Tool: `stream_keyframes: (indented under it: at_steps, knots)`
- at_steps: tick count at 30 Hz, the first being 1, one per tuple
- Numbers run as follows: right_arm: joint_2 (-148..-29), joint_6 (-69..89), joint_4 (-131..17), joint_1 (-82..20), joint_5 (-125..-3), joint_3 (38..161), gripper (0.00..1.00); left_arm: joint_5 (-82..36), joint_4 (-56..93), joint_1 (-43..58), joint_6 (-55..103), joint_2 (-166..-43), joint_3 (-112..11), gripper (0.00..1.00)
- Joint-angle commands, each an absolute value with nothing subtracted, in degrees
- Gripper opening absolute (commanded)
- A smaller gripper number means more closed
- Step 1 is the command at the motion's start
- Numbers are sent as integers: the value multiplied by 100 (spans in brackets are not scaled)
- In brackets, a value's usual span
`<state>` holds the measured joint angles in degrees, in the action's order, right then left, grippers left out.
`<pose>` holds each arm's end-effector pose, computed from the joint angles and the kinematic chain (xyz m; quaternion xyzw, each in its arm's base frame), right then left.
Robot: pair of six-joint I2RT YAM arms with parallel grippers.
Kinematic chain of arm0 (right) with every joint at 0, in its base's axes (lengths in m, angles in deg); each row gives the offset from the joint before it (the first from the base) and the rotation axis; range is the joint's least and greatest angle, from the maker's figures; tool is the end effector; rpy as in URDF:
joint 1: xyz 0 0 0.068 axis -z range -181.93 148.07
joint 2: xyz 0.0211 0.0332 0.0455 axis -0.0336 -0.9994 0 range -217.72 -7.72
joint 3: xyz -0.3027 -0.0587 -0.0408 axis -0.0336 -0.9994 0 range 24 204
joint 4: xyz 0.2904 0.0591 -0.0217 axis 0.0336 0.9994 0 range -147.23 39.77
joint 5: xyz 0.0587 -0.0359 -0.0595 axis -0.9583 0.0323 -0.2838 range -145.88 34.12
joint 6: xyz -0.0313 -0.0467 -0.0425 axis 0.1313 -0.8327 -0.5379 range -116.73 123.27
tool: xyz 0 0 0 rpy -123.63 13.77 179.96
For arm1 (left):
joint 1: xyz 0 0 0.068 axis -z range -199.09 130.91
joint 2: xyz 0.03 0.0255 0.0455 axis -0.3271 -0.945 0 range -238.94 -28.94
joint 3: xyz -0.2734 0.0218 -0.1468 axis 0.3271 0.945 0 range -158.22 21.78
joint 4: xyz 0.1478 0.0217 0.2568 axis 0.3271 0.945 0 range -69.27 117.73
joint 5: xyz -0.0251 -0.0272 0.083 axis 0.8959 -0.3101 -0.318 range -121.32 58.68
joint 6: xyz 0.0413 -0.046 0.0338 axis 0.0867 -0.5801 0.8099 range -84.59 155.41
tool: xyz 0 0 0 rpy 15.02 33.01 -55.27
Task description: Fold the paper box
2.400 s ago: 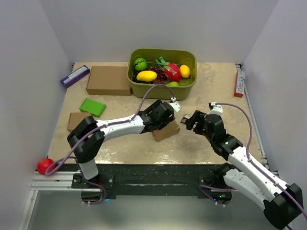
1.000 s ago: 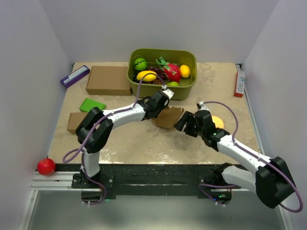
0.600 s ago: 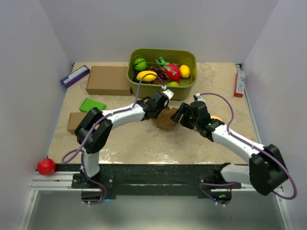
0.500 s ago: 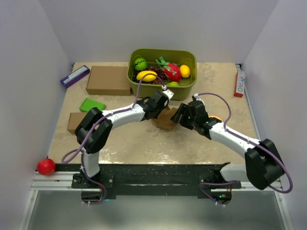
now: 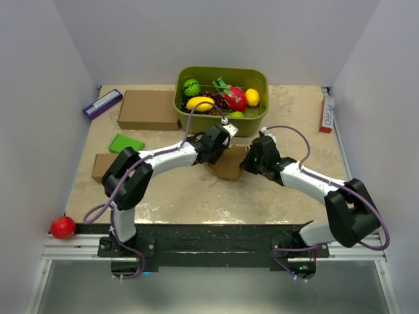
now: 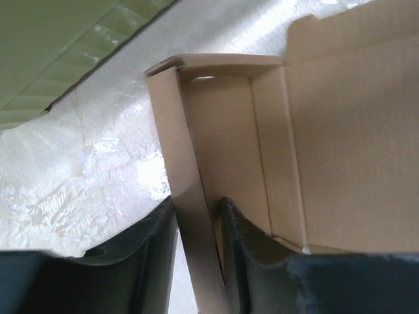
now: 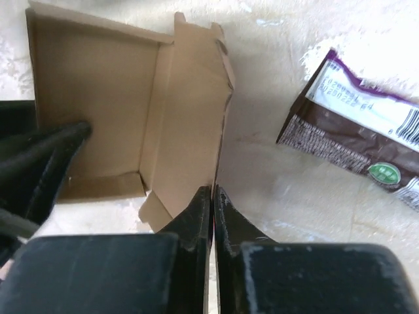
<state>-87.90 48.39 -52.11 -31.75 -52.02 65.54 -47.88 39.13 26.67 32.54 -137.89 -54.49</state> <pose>0.2809 0.1565 0.1916 0.1354 0.9092 0.2142 0.3303 0.3397 -0.3253 0.1977 0.2964 0.8860 -0.0120 0.3564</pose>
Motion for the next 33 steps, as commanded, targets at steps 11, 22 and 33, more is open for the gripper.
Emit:
stream_keyframes:
  at_steps: [11, 22, 33]
  knots:
    - [-8595, 2640, -4045, -3172, -5280, 8007, 0, -3862, 4473, 2547, 3128, -12265, -5593, 97]
    - [-8823, 935, -2948, -3181, -5840, 9299, 0, -2080, 3700, 2011, 3172, -10383, -4396, 100]
    - [-9877, -700, -1436, -3540, -6388, 10845, 0, 101, 3418, 915, 3225, -10444, -4370, 99]
